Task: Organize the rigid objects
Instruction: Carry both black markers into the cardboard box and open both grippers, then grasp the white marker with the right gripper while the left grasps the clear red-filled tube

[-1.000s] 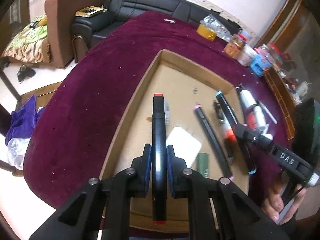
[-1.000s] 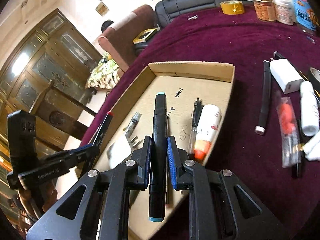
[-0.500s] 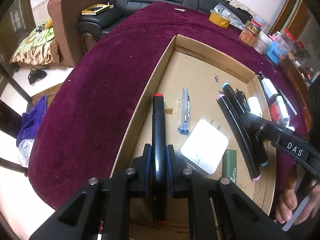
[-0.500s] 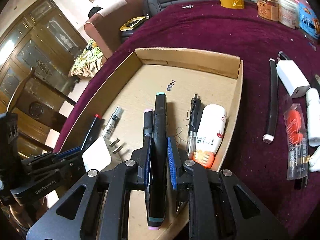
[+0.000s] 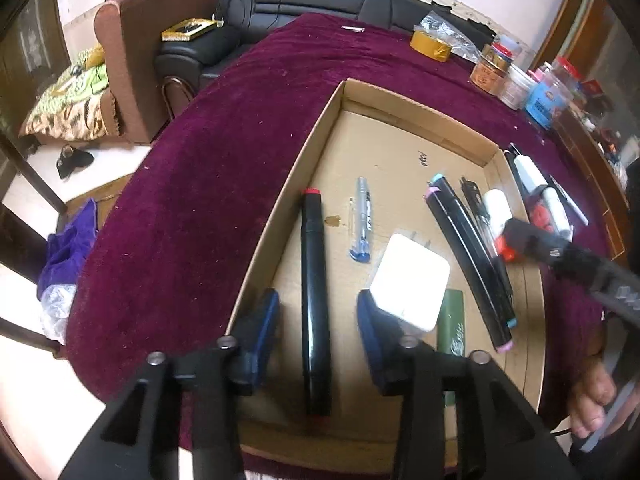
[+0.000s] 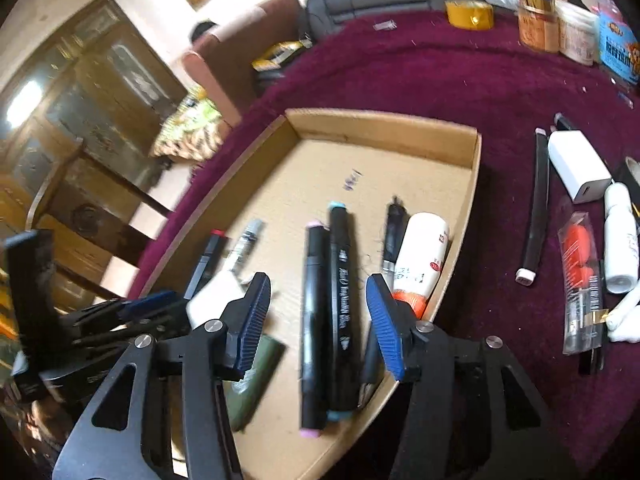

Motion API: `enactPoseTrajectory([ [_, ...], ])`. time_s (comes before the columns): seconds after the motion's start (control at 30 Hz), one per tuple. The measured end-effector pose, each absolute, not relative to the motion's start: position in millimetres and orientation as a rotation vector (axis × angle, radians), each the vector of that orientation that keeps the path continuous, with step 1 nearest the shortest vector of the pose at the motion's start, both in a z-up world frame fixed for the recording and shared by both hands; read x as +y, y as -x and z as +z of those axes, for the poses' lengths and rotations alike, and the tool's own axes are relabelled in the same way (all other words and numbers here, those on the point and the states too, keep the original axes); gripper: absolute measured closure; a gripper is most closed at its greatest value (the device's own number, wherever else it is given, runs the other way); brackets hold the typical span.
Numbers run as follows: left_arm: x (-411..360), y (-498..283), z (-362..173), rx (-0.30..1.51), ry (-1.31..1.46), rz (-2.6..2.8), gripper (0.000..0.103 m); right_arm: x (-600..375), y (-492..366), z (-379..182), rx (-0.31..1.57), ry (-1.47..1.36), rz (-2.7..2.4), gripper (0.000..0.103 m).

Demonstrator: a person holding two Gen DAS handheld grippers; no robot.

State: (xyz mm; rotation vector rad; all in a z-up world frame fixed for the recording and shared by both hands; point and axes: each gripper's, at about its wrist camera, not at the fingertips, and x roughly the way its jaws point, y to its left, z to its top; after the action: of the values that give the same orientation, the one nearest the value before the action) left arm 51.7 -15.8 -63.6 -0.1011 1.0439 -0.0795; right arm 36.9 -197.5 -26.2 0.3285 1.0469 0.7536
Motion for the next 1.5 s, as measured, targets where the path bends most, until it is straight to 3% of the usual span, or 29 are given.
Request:
enactPoseTrajectory([
  [0.23, -54, -27, -19, 0.922, 0.021, -0.102, 0.06, -269, -7, -16, 0.949, -0.503, 0.818, 0.052],
  [0.37, -100, -28, -8, 0.883, 0.106, -0.304, 0.046, -314, -2, -34, 0.968, -0.558, 0.718, 0.052],
  [0.7, -204, -39, -41, 0.963, 0.135, -0.522, 0.046, -422, -43, -68, 1.051, -0.664, 0.348, 0.053],
  [1.1, -212, -29, -47, 0.99, 0.099, -0.505, 0.046, -434, -93, -105, 1.158, -0.748, 0.21, 0.055],
  [1.2, -213, -32, -48, 0.994, 0.101, -0.506, 0.046, -422, -96, -108, 1.178, -0.712, 0.207, 0.074],
  [1.4, -222, -42, -48, 0.999, 0.072, -0.507, 0.046, -419, -85, -111, 1.157, -0.734, 0.278, 0.089],
  [1.5, -229, -52, -50, 1.016, 0.063, -0.515, 0.046, -424, -67, -109, 1.118, -0.769, 0.351, 0.091],
])
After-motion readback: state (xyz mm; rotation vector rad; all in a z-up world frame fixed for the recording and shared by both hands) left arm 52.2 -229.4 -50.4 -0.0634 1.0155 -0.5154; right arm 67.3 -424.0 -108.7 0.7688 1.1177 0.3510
